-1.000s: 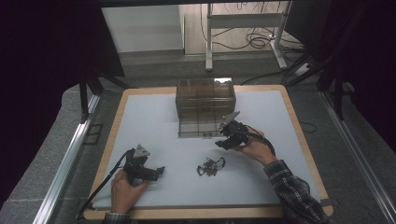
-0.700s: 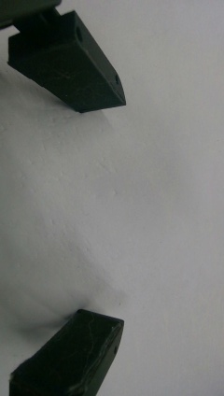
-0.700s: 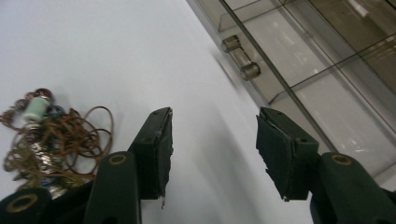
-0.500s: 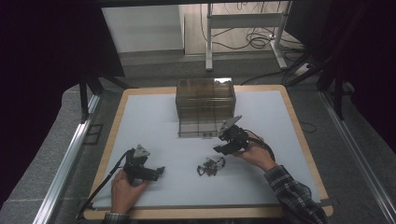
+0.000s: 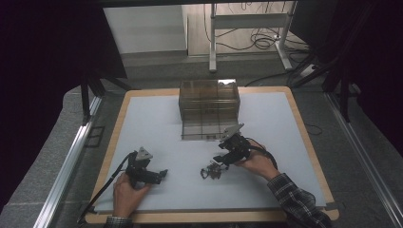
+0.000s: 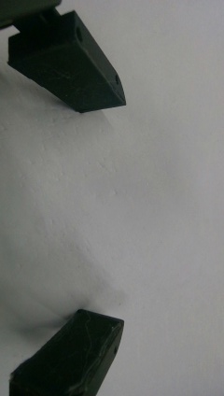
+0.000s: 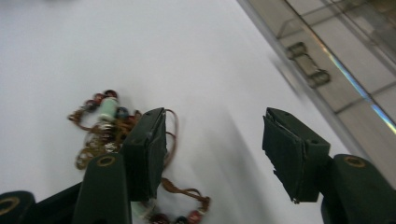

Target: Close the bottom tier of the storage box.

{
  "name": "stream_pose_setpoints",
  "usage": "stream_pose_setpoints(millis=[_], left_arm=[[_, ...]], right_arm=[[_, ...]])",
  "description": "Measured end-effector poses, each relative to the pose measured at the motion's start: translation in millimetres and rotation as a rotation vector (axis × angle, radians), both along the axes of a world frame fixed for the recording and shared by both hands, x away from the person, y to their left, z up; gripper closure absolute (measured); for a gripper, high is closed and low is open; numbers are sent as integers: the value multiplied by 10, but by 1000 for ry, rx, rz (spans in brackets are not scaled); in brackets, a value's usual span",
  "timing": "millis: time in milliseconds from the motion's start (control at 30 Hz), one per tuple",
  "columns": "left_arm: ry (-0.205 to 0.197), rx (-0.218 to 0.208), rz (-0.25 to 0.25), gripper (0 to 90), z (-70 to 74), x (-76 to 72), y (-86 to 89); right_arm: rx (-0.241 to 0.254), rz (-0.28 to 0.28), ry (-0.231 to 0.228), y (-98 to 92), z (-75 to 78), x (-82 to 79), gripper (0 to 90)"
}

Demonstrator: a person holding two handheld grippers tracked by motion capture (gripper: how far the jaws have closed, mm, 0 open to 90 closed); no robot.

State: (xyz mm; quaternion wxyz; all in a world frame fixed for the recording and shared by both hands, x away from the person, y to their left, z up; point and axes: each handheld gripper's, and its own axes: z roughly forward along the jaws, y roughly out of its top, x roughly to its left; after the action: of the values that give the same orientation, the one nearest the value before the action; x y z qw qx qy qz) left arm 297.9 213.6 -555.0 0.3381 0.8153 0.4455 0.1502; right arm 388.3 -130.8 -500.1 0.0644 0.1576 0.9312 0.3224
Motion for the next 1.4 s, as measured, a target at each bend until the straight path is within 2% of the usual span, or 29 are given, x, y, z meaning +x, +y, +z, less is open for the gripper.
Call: stream_pose_setpoints(millis=[433,833,1000,1067,1200,1400], left_arm=[[-1,1,-2,0,0,1,1],[0,0,0,0,0,0,0],[0,0,0,0,0,0,0],[0,0,0,0,0,0,0],[0,0,0,0,0,0,0],[0,0,0,0,0,0,0]], right_arm=[[29,49,17,64,0,-194,396],[-10,101,34,152,-128,-293,460],[-4,116,46,159,-142,-299,544],[5,121,64,157,-150,-291,582],[9,134,82,162,-146,-286,695],[-5,131,63,172,-116,-306,782]])
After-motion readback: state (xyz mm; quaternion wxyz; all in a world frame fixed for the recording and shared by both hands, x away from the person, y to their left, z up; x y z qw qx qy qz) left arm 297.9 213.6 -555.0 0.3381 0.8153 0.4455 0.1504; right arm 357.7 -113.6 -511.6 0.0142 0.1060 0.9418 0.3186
